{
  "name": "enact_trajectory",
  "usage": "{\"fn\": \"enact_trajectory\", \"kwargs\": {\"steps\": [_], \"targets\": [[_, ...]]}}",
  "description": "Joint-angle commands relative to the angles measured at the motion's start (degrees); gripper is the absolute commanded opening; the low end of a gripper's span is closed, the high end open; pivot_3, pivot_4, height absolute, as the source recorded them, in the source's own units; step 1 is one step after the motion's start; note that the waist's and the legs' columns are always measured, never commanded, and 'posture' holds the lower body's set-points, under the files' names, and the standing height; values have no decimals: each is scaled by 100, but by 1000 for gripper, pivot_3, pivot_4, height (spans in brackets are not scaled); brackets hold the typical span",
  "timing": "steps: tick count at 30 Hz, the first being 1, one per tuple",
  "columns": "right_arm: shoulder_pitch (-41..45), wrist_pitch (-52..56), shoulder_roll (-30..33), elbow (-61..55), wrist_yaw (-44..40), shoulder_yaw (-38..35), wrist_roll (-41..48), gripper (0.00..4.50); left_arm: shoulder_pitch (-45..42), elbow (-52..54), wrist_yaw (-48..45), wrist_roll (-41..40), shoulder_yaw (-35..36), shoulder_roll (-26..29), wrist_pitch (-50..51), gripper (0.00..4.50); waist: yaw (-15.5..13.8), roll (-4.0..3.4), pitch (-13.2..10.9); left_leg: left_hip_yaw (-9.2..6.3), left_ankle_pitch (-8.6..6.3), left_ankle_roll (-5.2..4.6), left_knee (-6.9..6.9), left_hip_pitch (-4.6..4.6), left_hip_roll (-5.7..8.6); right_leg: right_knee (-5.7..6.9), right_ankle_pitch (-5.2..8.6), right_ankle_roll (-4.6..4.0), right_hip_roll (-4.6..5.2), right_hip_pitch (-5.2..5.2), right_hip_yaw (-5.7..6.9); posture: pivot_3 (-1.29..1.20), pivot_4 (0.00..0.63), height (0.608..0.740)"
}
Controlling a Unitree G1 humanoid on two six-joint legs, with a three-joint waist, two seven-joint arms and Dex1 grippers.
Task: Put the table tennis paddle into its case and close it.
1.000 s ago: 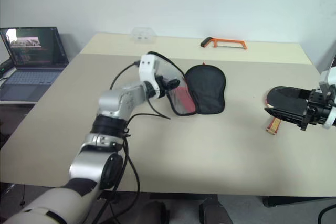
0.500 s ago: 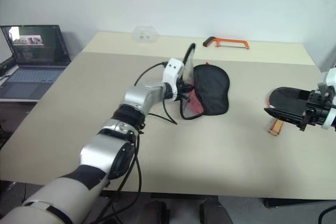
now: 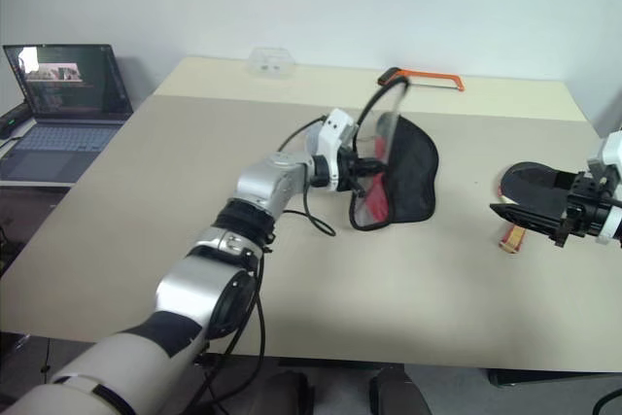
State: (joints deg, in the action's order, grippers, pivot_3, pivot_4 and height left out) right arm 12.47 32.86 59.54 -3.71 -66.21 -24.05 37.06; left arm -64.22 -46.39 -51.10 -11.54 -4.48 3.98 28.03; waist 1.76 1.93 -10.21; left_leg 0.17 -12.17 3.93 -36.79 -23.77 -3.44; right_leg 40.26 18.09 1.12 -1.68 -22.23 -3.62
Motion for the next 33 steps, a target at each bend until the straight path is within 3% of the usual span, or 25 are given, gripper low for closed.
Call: {"fn": "enact_trajectory", "kwargs": {"steps": [1,11,18,26,31,33], "targets": [[92,-103,123,-79,-22,-220,11,4500,-63,-45,-159,34,-122,-156,-11,48,1,-1,1,0,0,0,0,0,0,-1,0,0,0,0,0,0,150,740],[-106,-37,160,-179,-28,-374,22,4500,-317,-892,1530,442,302,105,-444,48,16,-3,2,0,-4,-7,0,2,0,-1,0,0,0,0,-6,0,150,740],[55,-89,146,-61,-34,-211,-24,4500,-211,-793,2553,648,459,437,-191,48,7,-3,2,-1,-4,-7,-2,1,0,-1,-1,2,0,0,-4,0,150,740],[222,-157,111,55,-84,1,-88,4500,-105,-492,3103,579,704,506,260,48,11,-3,2,0,-4,-6,-1,2,-1,0,-1,2,0,0,-4,0,150,740],[273,-197,113,114,-101,98,-138,4500,86,189,2797,417,667,469,794,48,11,-3,2,0,-4,-6,-1,2,-1,0,-1,2,0,0,-3,0,150,740],[270,-215,109,128,-106,117,-166,4500,177,465,2781,393,653,475,940,460,8,-3,2,0,-4,-5,0,2,-2,0,-2,1,0,0,-3,0,150,740]]}}
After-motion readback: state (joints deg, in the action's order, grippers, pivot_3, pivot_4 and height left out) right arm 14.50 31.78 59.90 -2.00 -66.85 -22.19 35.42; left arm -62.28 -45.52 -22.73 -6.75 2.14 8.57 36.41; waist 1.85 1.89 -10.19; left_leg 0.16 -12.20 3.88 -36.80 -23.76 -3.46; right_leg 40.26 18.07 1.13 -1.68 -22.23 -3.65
